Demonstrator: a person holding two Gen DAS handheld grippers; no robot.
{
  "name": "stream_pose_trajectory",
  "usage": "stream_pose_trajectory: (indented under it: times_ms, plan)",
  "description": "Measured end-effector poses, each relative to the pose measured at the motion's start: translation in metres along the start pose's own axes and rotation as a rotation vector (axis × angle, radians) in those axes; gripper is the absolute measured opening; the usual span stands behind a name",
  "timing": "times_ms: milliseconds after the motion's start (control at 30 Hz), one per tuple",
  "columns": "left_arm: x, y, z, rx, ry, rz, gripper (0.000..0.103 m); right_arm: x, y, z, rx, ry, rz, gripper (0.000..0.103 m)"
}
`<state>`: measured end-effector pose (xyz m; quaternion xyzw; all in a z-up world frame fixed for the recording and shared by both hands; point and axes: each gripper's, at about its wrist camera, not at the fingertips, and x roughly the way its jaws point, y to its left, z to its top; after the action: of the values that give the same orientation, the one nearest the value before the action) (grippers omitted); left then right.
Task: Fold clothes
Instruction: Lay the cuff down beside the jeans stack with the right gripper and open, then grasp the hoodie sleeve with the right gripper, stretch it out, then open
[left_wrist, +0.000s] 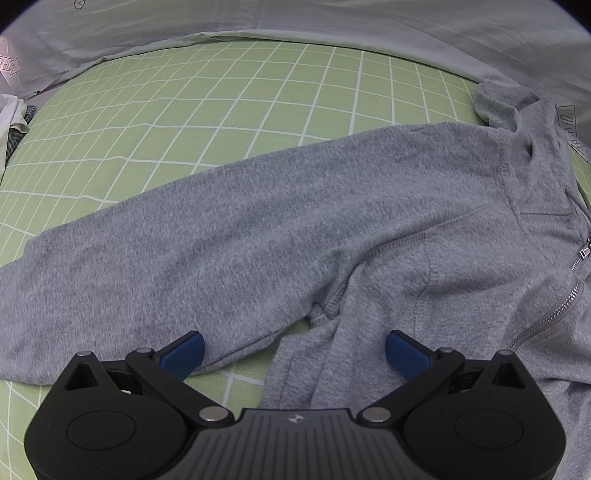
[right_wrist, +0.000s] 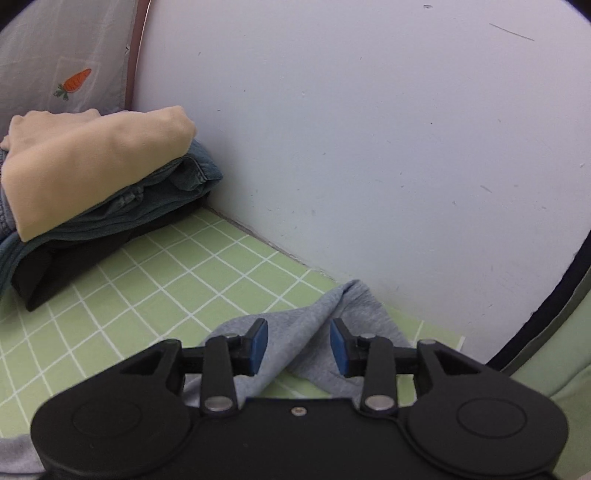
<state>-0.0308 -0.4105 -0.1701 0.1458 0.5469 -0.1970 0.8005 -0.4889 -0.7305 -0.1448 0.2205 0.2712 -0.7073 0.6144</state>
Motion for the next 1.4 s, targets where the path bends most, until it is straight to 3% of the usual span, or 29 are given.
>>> stream_pose_trajectory:
  times_ms: [100, 233, 300, 367, 700, 833, 900, 933, 967, 1100, 1300, 1400]
  plan:
    - [0.000, 0.000, 0.001, 0.001, 0.002, -0.001, 0.103, 0.004, 0.008, -0.015, 0.086, 0.088, 0.154, 0.034]
    - [0.000, 0.000, 0.001, 0.003, 0.003, -0.001, 0.103, 0.012, 0.021, -0.021, 0.133, 0.152, 0.217, 0.030]
    - [0.000, 0.000, 0.000, 0.003, 0.001, -0.002, 0.103, 0.016, 0.025, -0.019, 0.142, 0.178, 0.219, 0.020]
    - [0.000, 0.000, -0.001, 0.003, 0.000, -0.002, 0.103, 0.019, 0.027, -0.012, 0.141, 0.174, 0.232, 0.001]
    - [-0.001, -0.001, -0.001, 0.001, -0.001, -0.001, 0.103, 0.031, 0.065, 0.054, 0.165, 0.024, 0.386, 0.001]
    - [-0.001, -0.001, -0.001, 0.000, -0.002, -0.001, 0.103, 0.047, 0.090, 0.055, 0.110, 0.084, 0.396, 0.004]
    - [-0.001, -0.001, -0.002, -0.002, -0.004, 0.000, 0.103, 0.040, 0.091, 0.049, 0.095, 0.073, 0.400, 0.012]
    - [-0.001, -0.001, -0.002, -0.003, -0.006, 0.000, 0.103, 0.032, 0.089, 0.044, 0.090, 0.055, 0.404, 0.027]
    - [-0.001, -0.001, -0.002, -0.004, -0.008, 0.000, 0.103, 0.023, 0.087, 0.037, 0.076, 0.038, 0.404, 0.032]
    - [-0.001, -0.001, -0.003, -0.004, -0.010, 0.000, 0.103, -0.011, 0.086, 0.006, -0.037, 0.047, 0.490, 0.015]
    - [-0.001, 0.000, -0.002, -0.001, -0.005, -0.001, 0.103, -0.054, 0.119, -0.036, -0.218, 0.139, 0.708, 0.013]
    - [-0.001, 0.000, -0.002, 0.002, -0.006, -0.003, 0.103, -0.062, 0.151, -0.052, -0.356, 0.176, 0.742, 0.013]
